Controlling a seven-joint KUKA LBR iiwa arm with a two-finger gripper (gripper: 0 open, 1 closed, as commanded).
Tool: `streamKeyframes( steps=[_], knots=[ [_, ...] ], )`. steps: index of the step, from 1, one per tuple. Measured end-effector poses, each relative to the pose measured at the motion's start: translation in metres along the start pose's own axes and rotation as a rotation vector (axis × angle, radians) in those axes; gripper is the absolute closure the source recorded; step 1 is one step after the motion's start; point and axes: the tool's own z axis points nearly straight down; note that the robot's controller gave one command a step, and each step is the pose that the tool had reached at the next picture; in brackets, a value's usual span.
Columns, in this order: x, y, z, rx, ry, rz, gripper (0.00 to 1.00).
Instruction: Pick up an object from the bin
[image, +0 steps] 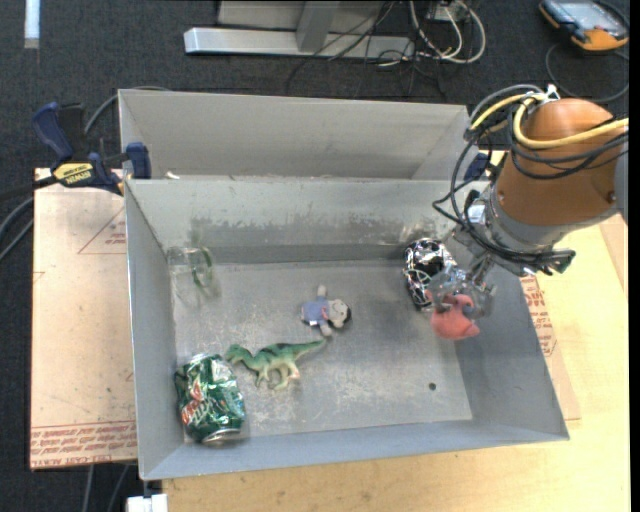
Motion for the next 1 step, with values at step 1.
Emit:
streamKeyframes(
  steps=[1],
  knots=[
    [-0.03, -0.0137, -0.0616, 0.009, -0.007, -0.032, 1.0]
  ],
)
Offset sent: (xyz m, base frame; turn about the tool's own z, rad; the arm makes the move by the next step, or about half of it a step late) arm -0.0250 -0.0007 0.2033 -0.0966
